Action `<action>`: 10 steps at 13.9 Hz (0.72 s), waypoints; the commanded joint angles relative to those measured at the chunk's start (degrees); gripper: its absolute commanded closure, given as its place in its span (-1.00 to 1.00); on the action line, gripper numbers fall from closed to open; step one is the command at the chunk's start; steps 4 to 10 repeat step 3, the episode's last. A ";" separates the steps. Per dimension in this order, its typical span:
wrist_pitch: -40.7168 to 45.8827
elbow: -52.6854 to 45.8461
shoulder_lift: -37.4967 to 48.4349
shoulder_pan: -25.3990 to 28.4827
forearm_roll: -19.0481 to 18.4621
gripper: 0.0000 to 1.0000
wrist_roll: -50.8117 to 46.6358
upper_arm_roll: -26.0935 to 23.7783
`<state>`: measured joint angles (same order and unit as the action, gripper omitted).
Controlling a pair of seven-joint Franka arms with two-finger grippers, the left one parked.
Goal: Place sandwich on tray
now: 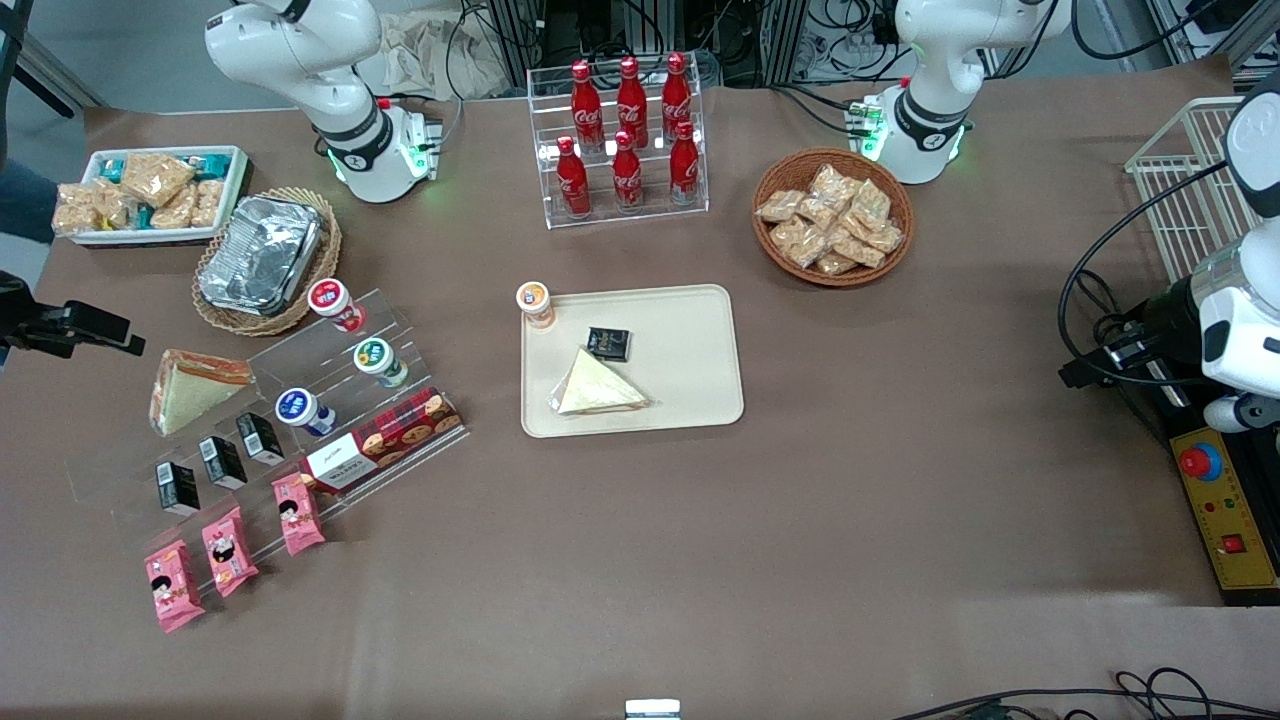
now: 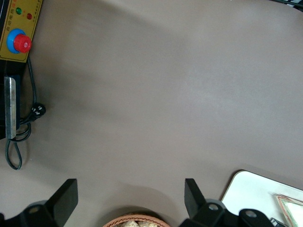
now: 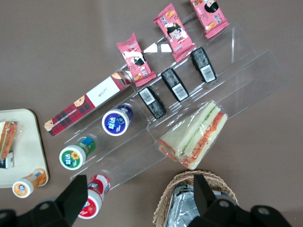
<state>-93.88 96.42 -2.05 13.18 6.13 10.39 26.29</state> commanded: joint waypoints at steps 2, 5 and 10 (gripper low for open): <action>1.15 -0.44 0.99 -0.34 -3.73 -0.98 -1.16 -3.77; 1.33 -0.45 1.43 -1.22 -4.71 -0.98 -1.42 -5.79; 1.33 -0.45 1.43 -1.22 -4.71 -0.98 -1.42 -5.79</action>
